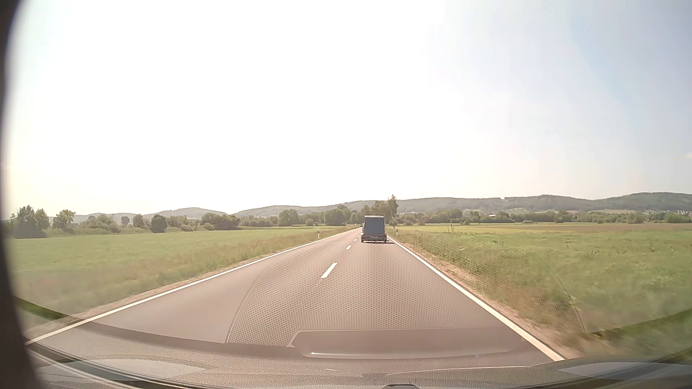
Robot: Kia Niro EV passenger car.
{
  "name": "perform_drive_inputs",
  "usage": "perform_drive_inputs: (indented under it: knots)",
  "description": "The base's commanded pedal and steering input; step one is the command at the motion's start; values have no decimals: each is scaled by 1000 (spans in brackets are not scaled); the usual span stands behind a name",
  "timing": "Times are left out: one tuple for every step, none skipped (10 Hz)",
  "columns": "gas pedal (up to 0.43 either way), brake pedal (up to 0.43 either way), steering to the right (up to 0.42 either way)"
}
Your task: Follow the waypoints while adhering to traffic rules and regulations
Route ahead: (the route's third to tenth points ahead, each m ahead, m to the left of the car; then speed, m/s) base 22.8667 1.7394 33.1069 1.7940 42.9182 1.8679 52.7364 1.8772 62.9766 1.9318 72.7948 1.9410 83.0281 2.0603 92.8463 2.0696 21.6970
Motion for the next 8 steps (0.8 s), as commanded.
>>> perform_drive_inputs:
  knots:
    - [98, 0, -2]
    - [87, 0, -2]
    - [87, 0, -2]
    - [79, 0, -2]
    - [79, 0, -2]
    - [79, 0, -1]
    - [67, 0, -1]
    - [67, 0, -1]
